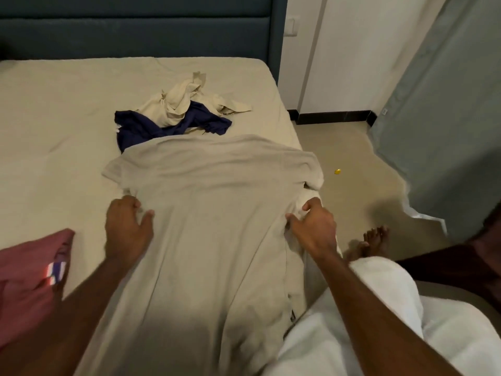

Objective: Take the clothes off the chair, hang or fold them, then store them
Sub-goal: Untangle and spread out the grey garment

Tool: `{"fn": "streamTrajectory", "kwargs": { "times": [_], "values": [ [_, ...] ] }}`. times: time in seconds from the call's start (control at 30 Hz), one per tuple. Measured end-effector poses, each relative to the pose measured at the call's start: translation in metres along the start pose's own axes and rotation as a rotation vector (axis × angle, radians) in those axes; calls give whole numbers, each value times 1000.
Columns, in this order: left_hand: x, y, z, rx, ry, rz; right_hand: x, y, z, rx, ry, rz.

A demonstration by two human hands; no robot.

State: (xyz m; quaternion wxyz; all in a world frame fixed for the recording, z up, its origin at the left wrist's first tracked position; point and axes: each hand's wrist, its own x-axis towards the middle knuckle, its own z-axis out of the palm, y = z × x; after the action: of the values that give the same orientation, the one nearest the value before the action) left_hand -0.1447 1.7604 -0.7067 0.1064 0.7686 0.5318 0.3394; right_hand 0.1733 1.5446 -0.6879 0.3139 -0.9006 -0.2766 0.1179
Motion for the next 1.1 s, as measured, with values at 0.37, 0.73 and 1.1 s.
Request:
{"fn": "streamTrajectory", "kwargs": {
  "times": [0.37,0.73,1.1],
  "values": [
    [-133,-6,-64,118,0,-250,-89,39,-26,198,-196,-154],
    [-148,-7,-54,119,89,-312,-131,47,-34,28,-419,-195],
    [-152,-7,-67,-78,48,-311,-166,40,-31,296,-216,77]
  ]
}}
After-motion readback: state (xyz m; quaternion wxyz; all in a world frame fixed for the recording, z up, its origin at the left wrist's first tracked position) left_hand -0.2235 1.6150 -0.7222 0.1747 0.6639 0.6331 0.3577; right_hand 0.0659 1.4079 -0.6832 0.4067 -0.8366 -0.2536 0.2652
